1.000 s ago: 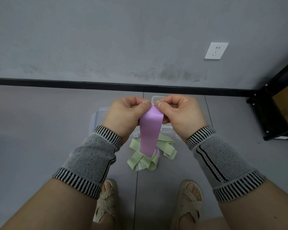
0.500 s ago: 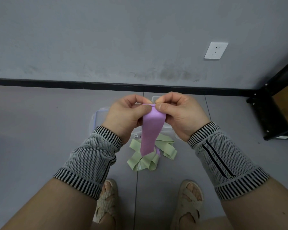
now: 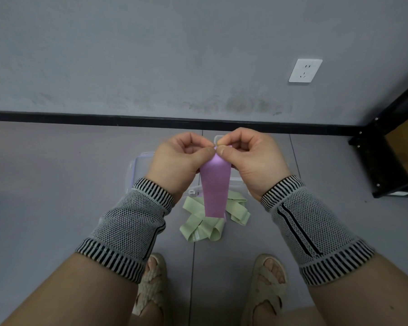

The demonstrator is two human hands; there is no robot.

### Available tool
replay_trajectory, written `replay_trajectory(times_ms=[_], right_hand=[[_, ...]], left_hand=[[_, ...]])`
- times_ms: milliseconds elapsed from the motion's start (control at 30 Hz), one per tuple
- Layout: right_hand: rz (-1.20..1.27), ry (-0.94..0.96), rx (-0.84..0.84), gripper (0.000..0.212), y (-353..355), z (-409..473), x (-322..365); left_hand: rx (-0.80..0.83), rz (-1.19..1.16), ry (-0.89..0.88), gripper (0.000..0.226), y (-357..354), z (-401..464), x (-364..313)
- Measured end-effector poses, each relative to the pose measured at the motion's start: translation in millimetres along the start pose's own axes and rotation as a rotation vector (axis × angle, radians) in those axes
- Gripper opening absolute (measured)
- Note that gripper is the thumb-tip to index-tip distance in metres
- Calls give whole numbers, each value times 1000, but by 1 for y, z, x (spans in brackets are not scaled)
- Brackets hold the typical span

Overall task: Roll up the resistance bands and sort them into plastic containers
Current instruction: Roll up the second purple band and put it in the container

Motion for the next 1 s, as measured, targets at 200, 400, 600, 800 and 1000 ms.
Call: replay_trajectory(times_ms=[200,400,600,800,1000], right_hand=[[72,-42,64,12,0,-3,1],[42,-39,40,16,1,-2,1],[50,-19,16,25,-1,-1,1],[60,14,-20,26,-2,-1,2],[57,36,-21,25,-2,-2,4]], left_hand=[[-19,56,-36,16,5,0,-1],[-17,97,-69,19,6,0,-2],[-32,50,-35,18,7,0,-1],[-65,40,14,10,8,2,1],[-58,70,-32,15,9,2,0]])
Point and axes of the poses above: each hand's wrist, its own z-axis towards the middle knuckle, its own y-axis out of the back of the hand, x = y × z, the point moved 3 cm from there along z, towards the middle knuckle, and after that the axes turned 4 degrees about x, right-handed, at the moved point
